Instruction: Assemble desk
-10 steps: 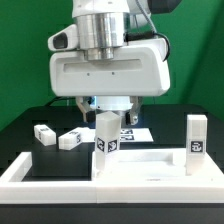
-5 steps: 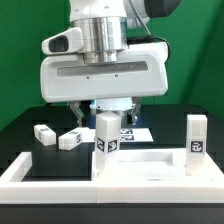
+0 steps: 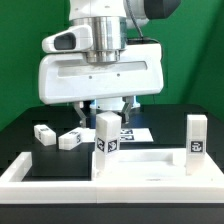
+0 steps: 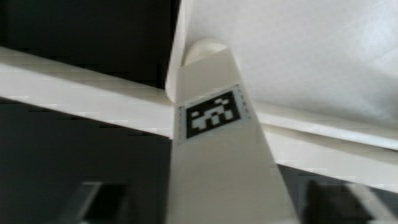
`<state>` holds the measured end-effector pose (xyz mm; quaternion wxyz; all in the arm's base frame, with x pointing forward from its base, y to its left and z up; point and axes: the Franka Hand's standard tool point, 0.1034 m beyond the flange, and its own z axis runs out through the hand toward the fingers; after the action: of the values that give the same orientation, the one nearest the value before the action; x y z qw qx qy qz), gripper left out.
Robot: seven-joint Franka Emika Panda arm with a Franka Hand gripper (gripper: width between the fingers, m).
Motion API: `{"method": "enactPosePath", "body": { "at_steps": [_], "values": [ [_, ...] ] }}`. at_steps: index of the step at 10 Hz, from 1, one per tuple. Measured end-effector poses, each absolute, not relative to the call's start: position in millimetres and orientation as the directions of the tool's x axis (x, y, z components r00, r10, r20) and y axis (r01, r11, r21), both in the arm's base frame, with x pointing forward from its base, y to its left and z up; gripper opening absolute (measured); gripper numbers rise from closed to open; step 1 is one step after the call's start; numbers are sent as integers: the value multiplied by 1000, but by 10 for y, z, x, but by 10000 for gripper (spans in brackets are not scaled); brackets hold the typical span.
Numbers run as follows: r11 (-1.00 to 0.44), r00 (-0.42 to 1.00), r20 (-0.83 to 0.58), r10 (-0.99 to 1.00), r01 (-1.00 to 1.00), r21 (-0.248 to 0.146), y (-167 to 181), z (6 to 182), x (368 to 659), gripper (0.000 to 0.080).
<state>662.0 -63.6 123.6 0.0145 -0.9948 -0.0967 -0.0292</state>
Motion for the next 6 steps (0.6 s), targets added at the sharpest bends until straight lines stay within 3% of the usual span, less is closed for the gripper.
{"method": "enactPosePath", "body": {
  "at_steps": [1,2,6],
  "values": [
    [-992,991,60,121,122,-28,-633,1237,6621,390],
    [-999,998,57,35,37,-33,-635,1238,6621,288],
    [-929,927,67,-370,-367,-57,-697,1225,6636,288]
  ]
}}
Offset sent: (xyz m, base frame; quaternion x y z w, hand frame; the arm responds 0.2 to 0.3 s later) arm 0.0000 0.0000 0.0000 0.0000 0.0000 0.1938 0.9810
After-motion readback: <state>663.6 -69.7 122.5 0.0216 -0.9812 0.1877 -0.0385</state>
